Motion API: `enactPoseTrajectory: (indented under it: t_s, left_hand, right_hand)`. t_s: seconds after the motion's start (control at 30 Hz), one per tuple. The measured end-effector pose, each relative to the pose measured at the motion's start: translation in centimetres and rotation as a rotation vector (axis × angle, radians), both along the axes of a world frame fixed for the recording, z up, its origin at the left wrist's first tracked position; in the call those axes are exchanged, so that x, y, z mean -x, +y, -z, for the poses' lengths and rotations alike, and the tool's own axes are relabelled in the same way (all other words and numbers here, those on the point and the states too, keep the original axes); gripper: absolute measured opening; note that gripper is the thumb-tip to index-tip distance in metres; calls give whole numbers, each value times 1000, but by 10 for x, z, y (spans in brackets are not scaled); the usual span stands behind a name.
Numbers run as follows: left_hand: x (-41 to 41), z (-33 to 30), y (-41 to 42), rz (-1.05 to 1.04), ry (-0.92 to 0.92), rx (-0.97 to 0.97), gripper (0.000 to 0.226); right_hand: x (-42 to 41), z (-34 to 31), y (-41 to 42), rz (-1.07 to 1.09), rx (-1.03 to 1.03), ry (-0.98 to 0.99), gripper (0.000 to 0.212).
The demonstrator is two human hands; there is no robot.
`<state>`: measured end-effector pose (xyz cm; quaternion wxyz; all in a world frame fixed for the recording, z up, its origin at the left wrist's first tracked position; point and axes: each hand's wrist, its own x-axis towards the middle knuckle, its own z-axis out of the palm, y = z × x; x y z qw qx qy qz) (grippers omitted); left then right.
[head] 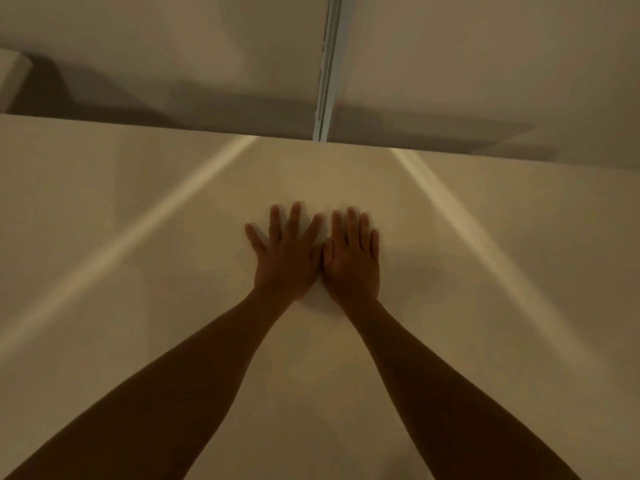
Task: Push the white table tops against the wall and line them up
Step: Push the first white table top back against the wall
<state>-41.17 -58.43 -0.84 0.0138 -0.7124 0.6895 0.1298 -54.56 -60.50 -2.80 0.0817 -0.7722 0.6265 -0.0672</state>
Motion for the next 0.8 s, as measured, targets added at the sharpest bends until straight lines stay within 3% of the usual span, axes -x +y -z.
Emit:
enactPoseTrajectory:
  t_s: [0.1,0.33,0.67,0.8]
  left_hand:
    - [18,-16,15,-5,162,-7,54]
    - [53,-14,101,134,248,168,46]
    - [61,4,233,167,155,152,59]
    - [66,-6,271,236,5,138,66]
  right_hand:
    - [4,3,24,24,-28,-53,55]
    - [58,8,107,12,6,-16,55]
    - [109,-13,246,-8,-37,-43,62]
    - [109,-10,279,2,-3,-29,60]
